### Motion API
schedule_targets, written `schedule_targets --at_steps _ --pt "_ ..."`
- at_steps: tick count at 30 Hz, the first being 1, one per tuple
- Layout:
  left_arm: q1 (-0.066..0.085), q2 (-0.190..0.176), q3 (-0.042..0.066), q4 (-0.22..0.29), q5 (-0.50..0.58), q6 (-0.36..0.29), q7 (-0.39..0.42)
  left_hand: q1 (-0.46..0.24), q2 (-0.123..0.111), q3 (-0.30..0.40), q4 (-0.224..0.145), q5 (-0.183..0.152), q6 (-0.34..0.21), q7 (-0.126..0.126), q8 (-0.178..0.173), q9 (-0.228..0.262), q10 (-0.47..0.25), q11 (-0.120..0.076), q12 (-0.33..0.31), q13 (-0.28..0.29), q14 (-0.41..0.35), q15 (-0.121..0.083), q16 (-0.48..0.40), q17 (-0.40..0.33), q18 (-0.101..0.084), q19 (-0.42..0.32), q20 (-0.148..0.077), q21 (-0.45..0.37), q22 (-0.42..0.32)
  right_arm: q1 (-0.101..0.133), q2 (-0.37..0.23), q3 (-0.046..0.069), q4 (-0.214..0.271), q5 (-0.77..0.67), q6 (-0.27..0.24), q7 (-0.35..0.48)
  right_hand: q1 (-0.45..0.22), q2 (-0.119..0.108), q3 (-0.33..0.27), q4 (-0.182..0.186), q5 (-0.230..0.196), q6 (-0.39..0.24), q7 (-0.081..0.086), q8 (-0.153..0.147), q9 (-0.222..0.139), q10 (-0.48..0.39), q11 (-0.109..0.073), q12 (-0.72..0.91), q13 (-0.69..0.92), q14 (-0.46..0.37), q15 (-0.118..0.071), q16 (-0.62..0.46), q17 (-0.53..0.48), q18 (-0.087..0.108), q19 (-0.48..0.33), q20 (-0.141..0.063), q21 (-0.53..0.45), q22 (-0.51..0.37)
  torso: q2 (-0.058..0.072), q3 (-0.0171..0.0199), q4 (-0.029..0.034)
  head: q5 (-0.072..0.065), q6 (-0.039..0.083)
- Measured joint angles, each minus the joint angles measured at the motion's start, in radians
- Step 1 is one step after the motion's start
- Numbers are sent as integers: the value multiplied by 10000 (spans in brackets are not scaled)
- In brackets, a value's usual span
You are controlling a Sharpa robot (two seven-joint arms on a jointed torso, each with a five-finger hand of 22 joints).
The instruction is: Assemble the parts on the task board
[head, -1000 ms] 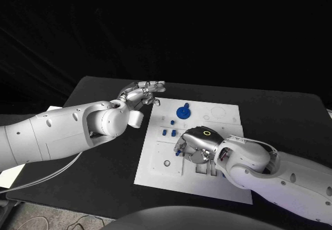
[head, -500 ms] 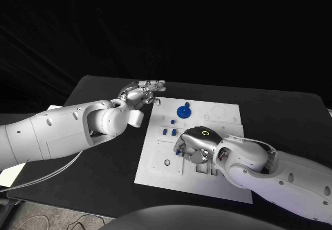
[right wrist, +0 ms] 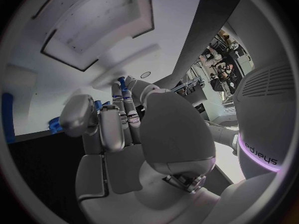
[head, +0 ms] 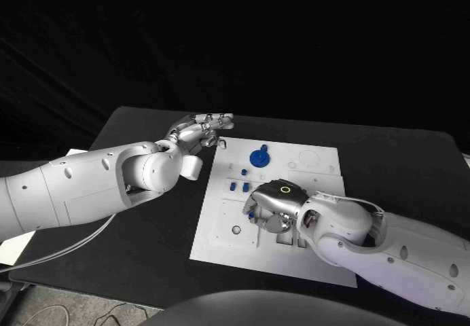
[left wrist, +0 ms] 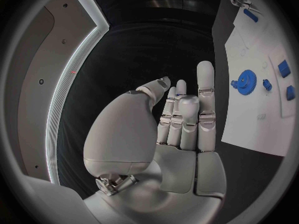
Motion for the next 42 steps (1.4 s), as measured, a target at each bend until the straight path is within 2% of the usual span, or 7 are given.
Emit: schedule_targets --at_steps 5,13,18,23,29,34,42 --pt "0 -7 0 0 0 5 -11 0 0 0 0 0 0 0 0 0 -37 37 0 0 0 0 -37 -9 0 0 0 0 -7 -12 7 -29 -25 -56 -154 -39 -38 -38 -139 -77 43 -311 62 0 -58 -524 139 39 1 35 35 -36 -137 -1 -70 70 -256 -393 0 6 -5 7 34" --pt "0 -45 -1 -2 0 20 -29 -53 53 -59 4 0 -36 36 0 0 -89 18 70 3 -34 34 -37 -25 -1 0 0 -58 -21 -23 -353 -33 315 -110 -541 -60 -38 -38 -221 -125 53 -362 12 0 -58 -578 118 157 29 36 35 -90 -190 -1 -69 70 -296 -435 11 18 -5 2 81" --pt "0 -78 -3 -5 0 29 -39 -53 53 -59 4 0 -36 36 0 1 -89 17 70 7 -34 34 -37 -25 -1 0 0 -58 -21 10 -1009 124 891 -89 -783 -55 -103 -104 -366 -108 53 -416 -43 0 -58 -504 43 274 36 36 35 -161 -288 -1 -69 70 -345 -475 11 18 -6 -35 105" --pt "0 -105 -5 0 0 41 -49 -53 53 -129 17 0 -36 36 -1 0 -125 54 70 18 -35 35 -37 -48 -1 -37 36 -58 -35 542 -1917 240 1357 74 -892 -110 -218 -226 -656 -85 53 -511 -139 0 -57 -469 9 354 35 36 34 -167 -335 -1 -44 46 -407 -539 11 12 -21 -152 185" --pt "0 -112 -6 4 0 58 -53 -53 52 -129 17 0 -36 36 0 1 -125 54 70 18 -35 34 -37 -48 -1 -37 37 -58 -36 1229 -2844 287 1407 177 -835 -354 -100 -473 -1950 14 -3 -801 -428 0 -57 -560 3 506 35 36 34 -208 -349 0 62 54 -461 -548 1 1 -57 -317 313" --pt "0 -109 -6 5 0 79 -56 -52 52 -129 17 -39 -36 36 0 1 -125 54 117 17 -35 35 -37 -60 0 -37 37 -58 -36 1394 -3199 283 1345 177 -581 -614 256 -374 -3038 420 -2 -934 -561 0 -57 -759 45 549 34 36 34 -208 -328 -1 78 70 -461 -546 -1 1 -59 -413 399" --pt "0 -110 -11 -3 0 103 -60 -52 52 -128 17 -39 -36 35 0 1 -124 53 117 16 -35 35 -37 -60 -1 -36 36 -57 -34 1411 -3338 246 1225 132 -18 -860 494 -248 -3331 694 -2 -899 -595 0 -57 -696 -17 762 33 36 34 -218 -422 -2 78 70 -500 -604 4 7 -55 -441 433"
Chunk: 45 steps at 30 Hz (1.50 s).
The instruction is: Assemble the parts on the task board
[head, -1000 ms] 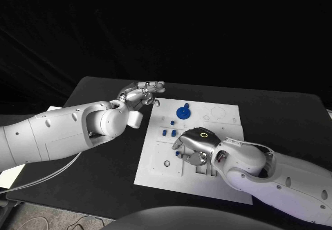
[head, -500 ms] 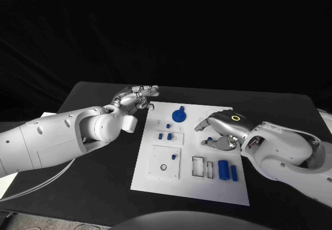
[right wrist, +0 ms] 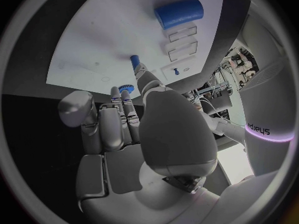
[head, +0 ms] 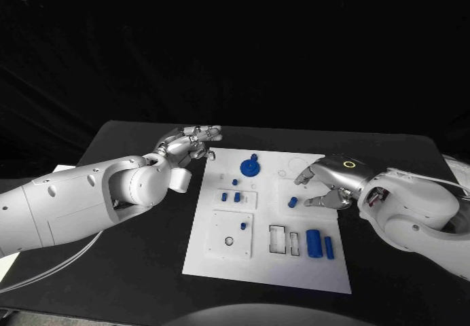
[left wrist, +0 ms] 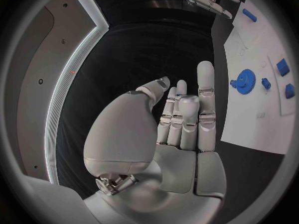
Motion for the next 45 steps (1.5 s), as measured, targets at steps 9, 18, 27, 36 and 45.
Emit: schedule_targets --at_steps 9,18,27,36,45 --pt "0 4 -3 -11 0 15 -3 0 0 0 0 0 0 0 0 0 0 0 0 -1 0 0 0 1 1 0 0 0 0 -145 326 -50 -162 -30 368 -34 285 285 26 90 0 54 -13 0 0 489 -142 208 13 -37 -38 -28 -26 1 91 -92 1 15 0 -6 6 -26 -13" --pt "0 4 -5 -22 0 23 -8 -40 40 0 0 1 0 0 0 0 1 -1 0 10 0 0 0 1 2 0 0 0 1 -293 648 -61 -346 7 496 25 402 541 373 177 -61 57 -11 0 1 901 -237 248 -1 -2 -79 -28 -17 1 162 -162 1 71 2 -12 14 -16 -51" --pt "0 5 -5 -25 0 31 -14 -40 40 0 0 1 0 0 0 0 1 -1 0 9 0 0 0 2 2 0 0 0 1 -342 812 -53 -474 78 592 95 457 672 941 277 -61 533 161 67 42 1507 -317 180 -26 -36 -185 25 114 1 252 -253 86 197 2 -10 1 17 -77" --pt "-1 4 -5 -25 0 41 -28 -40 40 0 0 1 0 0 0 0 2 -1 0 8 0 0 0 3 1 0 0 1 1 -342 892 -46 -585 91 648 103 577 899 1604 304 -122 1092 162 156 102 2045 -413 16 -7 -36 -256 136 273 0 322 -323 179 363 1 -11 5 8 -95" --pt "-1 -1 -6 -26 0 44 -43 -40 40 1 0 1 0 0 0 0 2 -1 0 7 0 0 0 3 1 0 0 1 -4 -369 991 -43 -655 27 562 63 684 1002 2271 117 -202 1352 178 199 109 2269 -331 -144 -3 -35 -326 244 423 0 395 -396 300 532 -3 -10 14 20 -126"
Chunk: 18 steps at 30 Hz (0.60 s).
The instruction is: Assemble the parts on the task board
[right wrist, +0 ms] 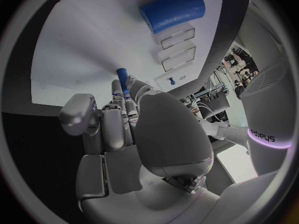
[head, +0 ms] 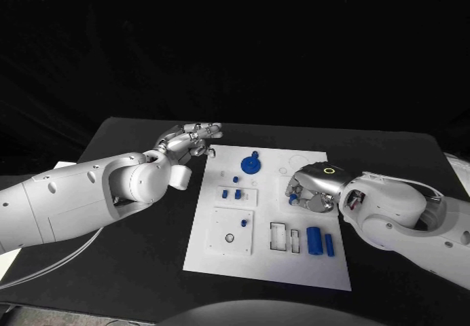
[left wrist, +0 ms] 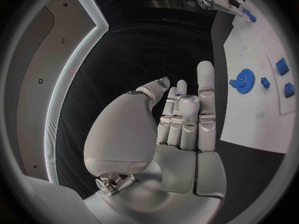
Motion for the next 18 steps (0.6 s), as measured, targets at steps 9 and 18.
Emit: schedule_targets --at_steps 9,18 --pt "0 -11 -1 0 0 1 -15 0 0 -28 -28 0 0 0 0 0 0 0 41 -1 0 0 0 -16 0 0 0 0 -6 -36 -195 1 312 -46 -316 -17 14 10 350 -222 26 43 41 -7 34 44 45 -141 -2 0 1 0 39 0 0 0 28 52 -2 2 -13 21 -13" --pt "0 -14 -2 -6 0 1 -30 0 0 -28 -28 0 0 0 0 0 1 0 41 -2 0 0 0 -16 0 0 0 0 -5 287 -673 88 1148 81 -699 -13 53 -31 464 -275 27 42 41 -28 33 54 55 -208 27 0 1 40 37 0 -1 1 69 69 -13 -5 -20 -3 -21"
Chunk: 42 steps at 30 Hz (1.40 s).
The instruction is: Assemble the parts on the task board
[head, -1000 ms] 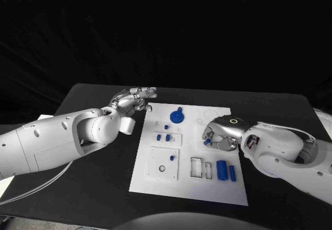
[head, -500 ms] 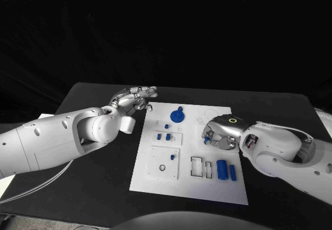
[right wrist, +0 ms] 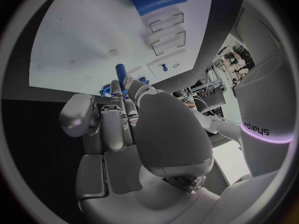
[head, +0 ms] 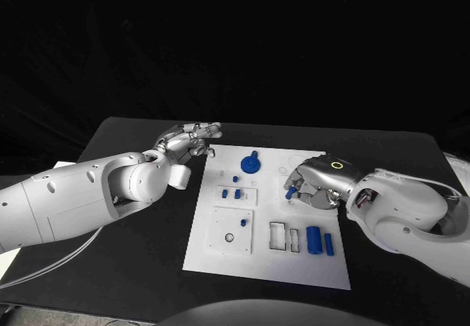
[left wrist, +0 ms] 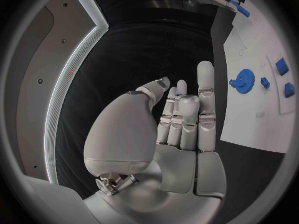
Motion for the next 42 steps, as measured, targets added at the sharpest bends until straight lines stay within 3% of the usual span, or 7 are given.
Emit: schedule_targets --at_steps 7,13,19,25,31,42 --pt "0 22 -1 -13 0 0 -9 0 0 0 0 0 0 0 0 0 -6 -6 0 8 -20 -20 0 1 1 0 0 0 0 119 104 42 595 179 -186 -2 -31 -32 82 -32 -3 33 35 -38 -11 35 35 -11 1 0 1 0 19 0 0 0 0 19 4 0 6 29 2" --pt "0 74 -1 -26 0 5 -15 0 0 0 0 0 0 0 0 0 -36 -36 0 7 -36 -35 0 1 0 0 0 0 1 -99 986 47 731 294 -246 64 -70 -70 164 -85 -4 34 36 -61 -20 37 36 -65 5 0 0 0 11 0 0 0 0 -3 8 2 9 113 -35" --pt "-1 143 -2 -35 0 17 -20 0 0 0 0 0 0 0 0 0 -36 -36 -1 7 -36 -36 0 -7 0 0 0 0 1 -474 1841 8 509 373 -249 243 -71 -71 233 -99 -7 32 38 -95 -36 37 38 -126 5 0 1 0 7 0 0 0 -1 -3 1 -11 41 224 -104" --pt "-1 155 -2 -36 0 30 -27 0 0 1 0 0 0 0 0 0 -36 -36 -1 6 -36 -35 0 -7 1 0 0 0 2 -771 2457 -173 -80 418 -174 413 -98 -98 264 -125 -26 27 41 -107 -33 52 52 -127 4 0 1 0 6 0 -1 0 -1 -16 -2 -30 48 370 -143" --pt "-1 155 -2 -32 0 39 -34 0 0 0 0 0 0 0 0 0 -36 -36 -1 6 -36 -35 0 -6 0 0 0 0 2 -1061 2763 -255 -443 442 -12 542 -110 -110 292 -151 6 24 41 -116 -32 53 53 -137 1 0 1 0 6 0 -1 0 -1 -19 6 -28 48 428 -179" --pt "-1 156 -2 -39 0 45 -42 0 0 0 0 0 0 0 0 0 -36 -36 -1 5 -36 -35 0 -6 1 0 0 0 2 -1183 2911 -297 -666 439 255 659 -110 -110 291 -150 21 20 42 -154 -34 54 54 -146 -9 0 1 0 -4 0 -1 1 -1 -19 5 -11 43 466 -245"
